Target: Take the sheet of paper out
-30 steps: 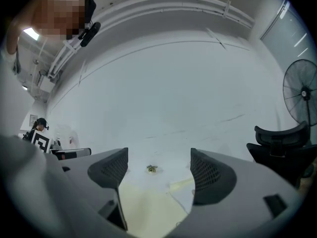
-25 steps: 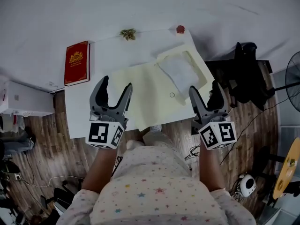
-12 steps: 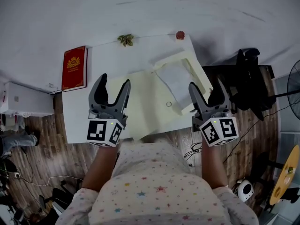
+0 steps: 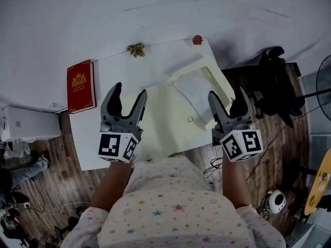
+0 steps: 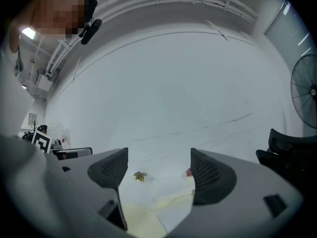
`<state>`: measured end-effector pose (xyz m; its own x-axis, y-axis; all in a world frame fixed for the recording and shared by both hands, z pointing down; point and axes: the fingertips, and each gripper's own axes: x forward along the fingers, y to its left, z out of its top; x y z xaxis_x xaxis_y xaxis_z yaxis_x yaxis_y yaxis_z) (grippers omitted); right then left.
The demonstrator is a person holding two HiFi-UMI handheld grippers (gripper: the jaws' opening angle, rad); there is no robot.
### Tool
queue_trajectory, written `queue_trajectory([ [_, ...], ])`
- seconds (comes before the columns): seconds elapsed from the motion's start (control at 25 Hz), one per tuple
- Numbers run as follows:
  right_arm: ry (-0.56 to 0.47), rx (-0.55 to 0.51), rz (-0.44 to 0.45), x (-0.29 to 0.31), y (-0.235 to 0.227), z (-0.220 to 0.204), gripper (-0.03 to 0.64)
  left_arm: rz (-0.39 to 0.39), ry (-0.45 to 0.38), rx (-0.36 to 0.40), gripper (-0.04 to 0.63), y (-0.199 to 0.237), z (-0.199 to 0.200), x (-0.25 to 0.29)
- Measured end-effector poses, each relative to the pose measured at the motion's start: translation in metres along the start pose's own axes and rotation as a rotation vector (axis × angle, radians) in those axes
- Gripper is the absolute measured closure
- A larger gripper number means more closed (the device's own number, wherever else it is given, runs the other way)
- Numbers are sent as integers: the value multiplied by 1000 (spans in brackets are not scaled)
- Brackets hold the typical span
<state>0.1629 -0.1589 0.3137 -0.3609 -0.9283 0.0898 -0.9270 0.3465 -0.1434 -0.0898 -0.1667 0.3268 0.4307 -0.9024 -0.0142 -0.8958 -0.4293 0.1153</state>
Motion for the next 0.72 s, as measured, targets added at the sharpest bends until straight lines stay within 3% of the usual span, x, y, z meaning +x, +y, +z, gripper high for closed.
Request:
queue_trajectory([
  [0.24, 45, -3, -39, 7, -14, -16, 242, 1, 19, -24, 305, 8, -21, 17],
  [0.72, 270, 31, -38, 31, -33, -91, 268, -8, 97, -84, 305, 3, -70, 35],
])
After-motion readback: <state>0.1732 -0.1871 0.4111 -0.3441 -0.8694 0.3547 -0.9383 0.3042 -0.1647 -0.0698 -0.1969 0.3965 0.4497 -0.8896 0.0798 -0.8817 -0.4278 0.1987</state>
